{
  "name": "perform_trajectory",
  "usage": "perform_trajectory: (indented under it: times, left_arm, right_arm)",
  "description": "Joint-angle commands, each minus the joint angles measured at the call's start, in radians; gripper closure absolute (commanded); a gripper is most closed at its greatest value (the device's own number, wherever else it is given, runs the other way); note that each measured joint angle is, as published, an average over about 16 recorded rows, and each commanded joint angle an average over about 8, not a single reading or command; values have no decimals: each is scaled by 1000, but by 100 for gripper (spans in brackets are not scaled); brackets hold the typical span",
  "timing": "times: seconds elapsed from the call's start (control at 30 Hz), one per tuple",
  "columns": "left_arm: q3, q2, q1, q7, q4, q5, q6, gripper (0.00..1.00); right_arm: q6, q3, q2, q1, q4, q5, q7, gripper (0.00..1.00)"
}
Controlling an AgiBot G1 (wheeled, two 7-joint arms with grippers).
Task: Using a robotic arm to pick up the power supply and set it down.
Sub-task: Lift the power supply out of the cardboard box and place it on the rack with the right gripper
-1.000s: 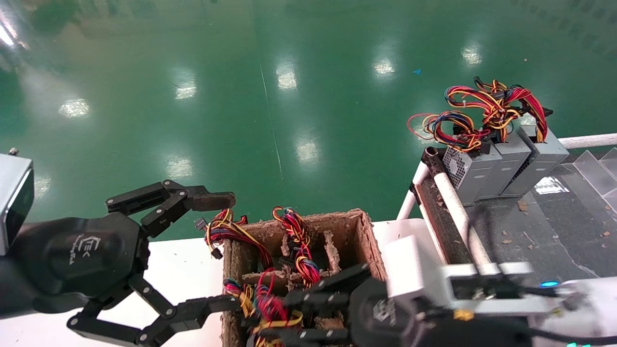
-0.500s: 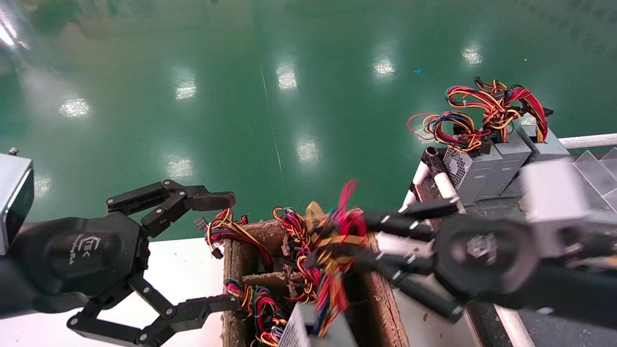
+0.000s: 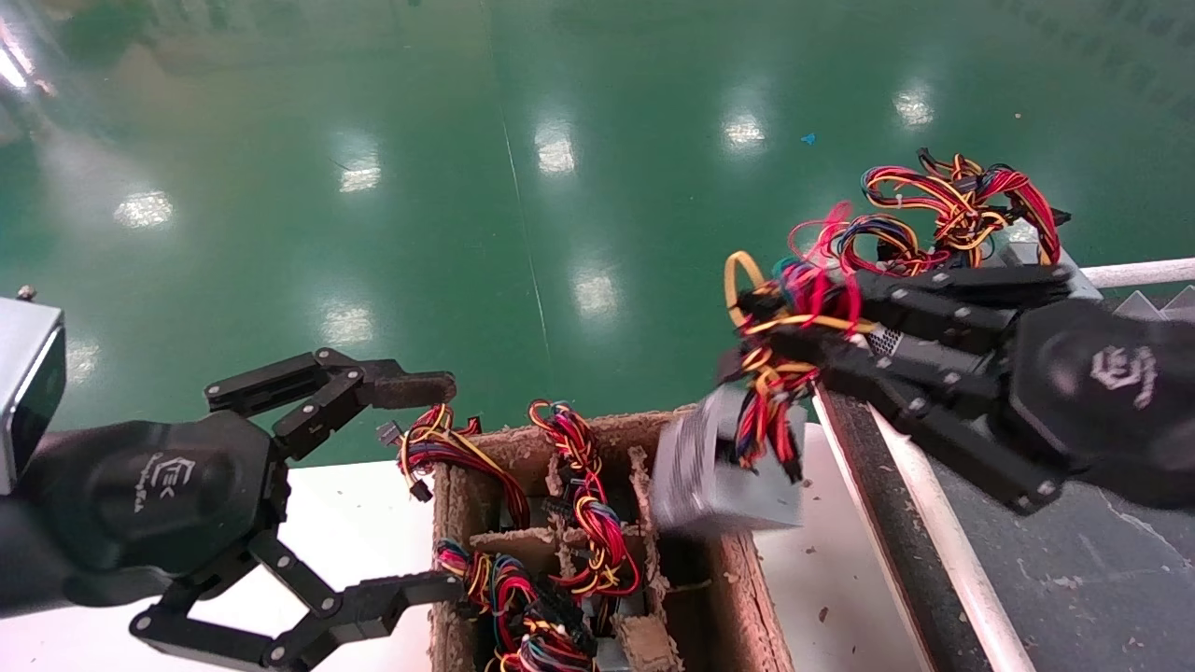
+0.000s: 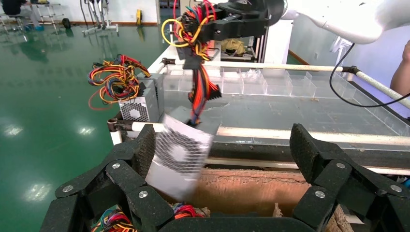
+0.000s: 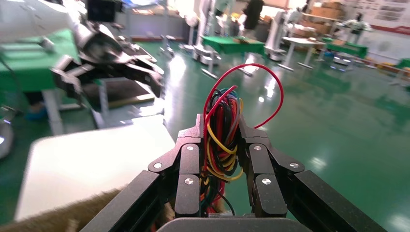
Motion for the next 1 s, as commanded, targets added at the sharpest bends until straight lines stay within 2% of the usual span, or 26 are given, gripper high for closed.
perform_trajectory:
  times: [0.03, 0.47, 1.0]
  left_arm:
    - [0, 0, 0, 0, 0, 0, 0, 0]
    - [0, 0, 0, 0, 0, 0, 0, 0]
    - [0, 0, 0, 0, 0, 0, 0, 0]
  right_arm:
    - [11, 14, 18, -2, -1, -2, -8, 100]
    - [68, 90, 112, -28, -6, -6, -47, 100]
    - [145, 171, 243, -87, 8, -69, -107, 100]
